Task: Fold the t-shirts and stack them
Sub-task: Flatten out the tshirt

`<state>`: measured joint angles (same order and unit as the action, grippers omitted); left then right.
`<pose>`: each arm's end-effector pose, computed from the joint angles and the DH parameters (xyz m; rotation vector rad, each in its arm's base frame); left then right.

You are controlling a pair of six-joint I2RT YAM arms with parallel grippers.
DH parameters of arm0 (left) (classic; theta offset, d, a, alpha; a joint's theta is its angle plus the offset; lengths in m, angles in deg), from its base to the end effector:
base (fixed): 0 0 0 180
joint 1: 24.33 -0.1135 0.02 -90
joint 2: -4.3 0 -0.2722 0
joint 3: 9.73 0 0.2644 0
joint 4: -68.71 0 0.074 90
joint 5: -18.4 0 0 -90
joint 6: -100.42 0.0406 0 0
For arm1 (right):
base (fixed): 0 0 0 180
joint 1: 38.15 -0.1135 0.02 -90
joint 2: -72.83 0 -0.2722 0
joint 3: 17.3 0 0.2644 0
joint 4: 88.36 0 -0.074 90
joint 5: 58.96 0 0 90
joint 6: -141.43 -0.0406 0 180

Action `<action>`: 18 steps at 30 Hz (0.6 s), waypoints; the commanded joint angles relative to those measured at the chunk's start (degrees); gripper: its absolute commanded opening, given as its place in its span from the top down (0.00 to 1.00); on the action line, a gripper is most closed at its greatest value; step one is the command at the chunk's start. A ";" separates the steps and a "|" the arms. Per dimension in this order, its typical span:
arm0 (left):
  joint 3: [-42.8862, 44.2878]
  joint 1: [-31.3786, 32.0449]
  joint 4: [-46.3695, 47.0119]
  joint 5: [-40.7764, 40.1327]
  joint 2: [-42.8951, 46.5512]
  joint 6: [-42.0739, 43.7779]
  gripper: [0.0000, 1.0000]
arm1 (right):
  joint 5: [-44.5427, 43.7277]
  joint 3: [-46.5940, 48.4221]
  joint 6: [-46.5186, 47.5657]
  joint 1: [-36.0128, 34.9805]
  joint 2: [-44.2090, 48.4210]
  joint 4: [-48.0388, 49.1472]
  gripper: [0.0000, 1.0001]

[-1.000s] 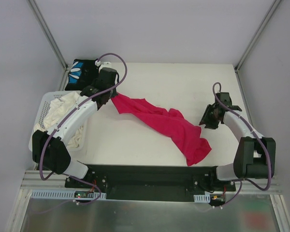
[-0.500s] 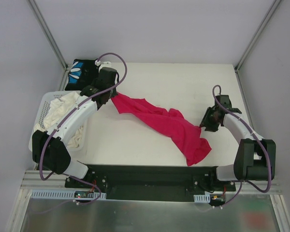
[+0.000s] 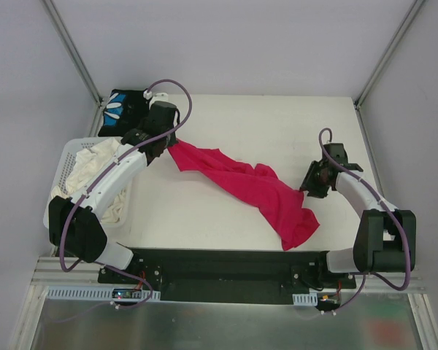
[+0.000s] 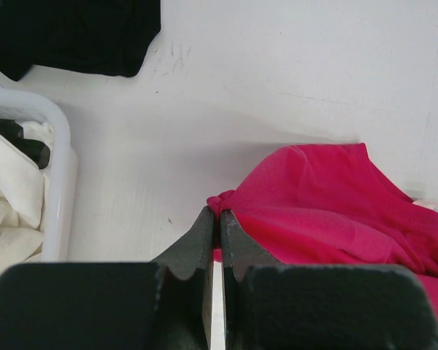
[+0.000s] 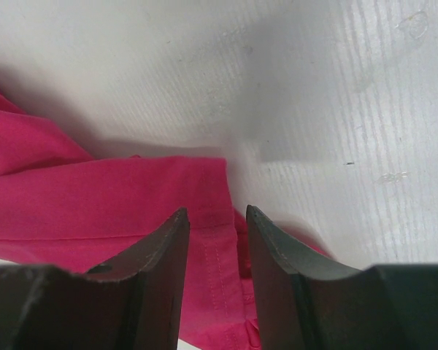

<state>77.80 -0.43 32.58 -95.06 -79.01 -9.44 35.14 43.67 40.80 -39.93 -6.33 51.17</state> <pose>0.3233 -0.1256 0.3445 -0.1651 2.0706 -0.0295 0.2793 0.0116 0.2005 0.1746 2.5945 0.1714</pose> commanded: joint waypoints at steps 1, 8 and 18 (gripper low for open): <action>1.88 -0.70 0.77 -0.62 -0.10 0.96 1.00 | -0.23 -0.92 -1.41 -1.12 -0.73 1.51 0.60; 1.79 -0.70 0.68 -0.97 -0.10 0.96 1.00 | -0.32 -1.18 -1.41 -1.47 -1.62 2.30 0.60; 1.88 -0.70 0.59 -1.15 -0.45 0.96 1.00 | 0.12 -1.36 -1.06 -1.47 -2.85 3.36 0.63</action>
<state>77.80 -0.43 32.58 -95.09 -79.14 -9.44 35.14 42.73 40.10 -41.09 -9.02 53.13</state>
